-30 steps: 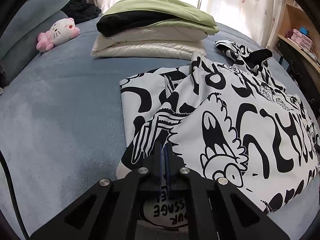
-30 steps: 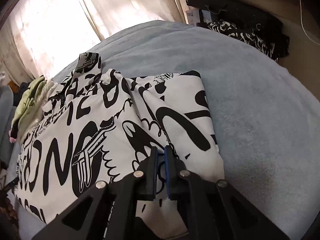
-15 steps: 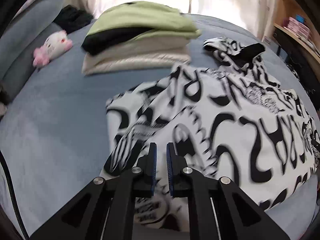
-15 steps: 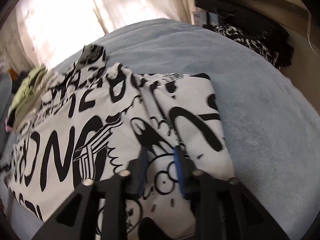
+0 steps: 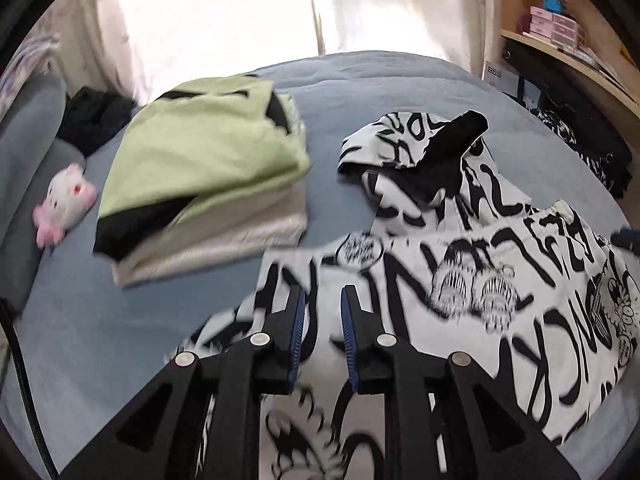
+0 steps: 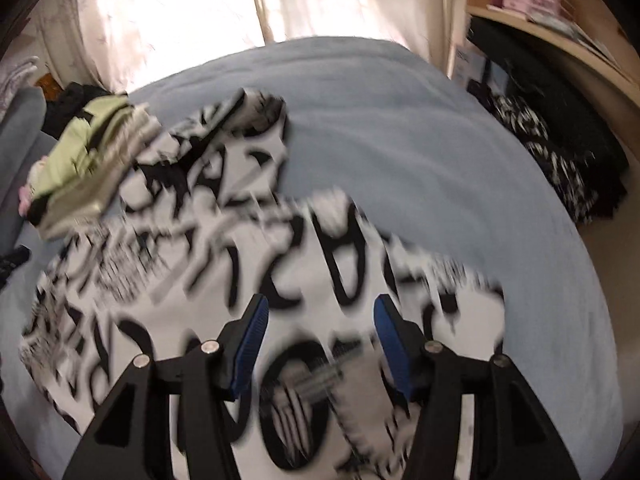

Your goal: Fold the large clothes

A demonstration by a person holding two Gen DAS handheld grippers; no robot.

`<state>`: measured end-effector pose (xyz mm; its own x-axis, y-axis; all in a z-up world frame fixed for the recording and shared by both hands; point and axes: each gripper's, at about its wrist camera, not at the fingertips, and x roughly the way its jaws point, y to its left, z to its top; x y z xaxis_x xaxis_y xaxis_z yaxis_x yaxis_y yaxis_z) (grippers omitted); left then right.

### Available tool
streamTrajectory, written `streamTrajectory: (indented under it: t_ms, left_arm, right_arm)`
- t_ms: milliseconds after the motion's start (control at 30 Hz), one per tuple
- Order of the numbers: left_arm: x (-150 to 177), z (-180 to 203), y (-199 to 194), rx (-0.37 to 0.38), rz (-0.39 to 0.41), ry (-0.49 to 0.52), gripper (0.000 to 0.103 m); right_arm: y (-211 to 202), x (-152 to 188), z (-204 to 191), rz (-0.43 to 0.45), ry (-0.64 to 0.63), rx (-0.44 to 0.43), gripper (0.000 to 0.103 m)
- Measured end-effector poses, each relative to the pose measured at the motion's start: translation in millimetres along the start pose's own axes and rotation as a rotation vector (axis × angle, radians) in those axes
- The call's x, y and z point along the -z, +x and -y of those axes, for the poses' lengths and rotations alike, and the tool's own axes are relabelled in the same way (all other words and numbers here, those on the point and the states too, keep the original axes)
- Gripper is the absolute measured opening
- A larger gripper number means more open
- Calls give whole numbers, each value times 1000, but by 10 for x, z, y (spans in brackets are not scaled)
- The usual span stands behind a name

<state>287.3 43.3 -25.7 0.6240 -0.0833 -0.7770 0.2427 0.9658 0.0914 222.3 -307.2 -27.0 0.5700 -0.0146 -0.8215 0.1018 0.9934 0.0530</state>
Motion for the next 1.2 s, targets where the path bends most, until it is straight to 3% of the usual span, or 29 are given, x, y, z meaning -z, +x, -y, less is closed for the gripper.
streamTrajectory:
  t_ms: [333,500,700,800,867,1033,1200]
  left_arm:
    - [-885,278,572,-35,30,35,19]
    - [-1338,482,1021,-32,26,13,19]
    - [-1632,796,1527,-41,11,45,19]
    - [-1702,872,1783,-61,-4,64,19]
    - [-1724,898,1915,-77,-16,71,19]
    - [-1736,908,2207,-85,-61,60,19]
    - [-1679,932,2331,-82,-74,70,19]
  right_arm:
    - [283,-1002,-378,79,7,-57,55]
    - [644,-1534,-581,92,69,-93,55]
    - [1142,-2109,-774,139,126,-129,55]
    - [1475,-2310,-884,104,135,-157,42]
    - [1696,-2375,-933,59,150,-172,36]
    - [2079,-2359,-959,-26,123,-149,36]
    - [2242,-2049,-684,-146,92,-101,32]
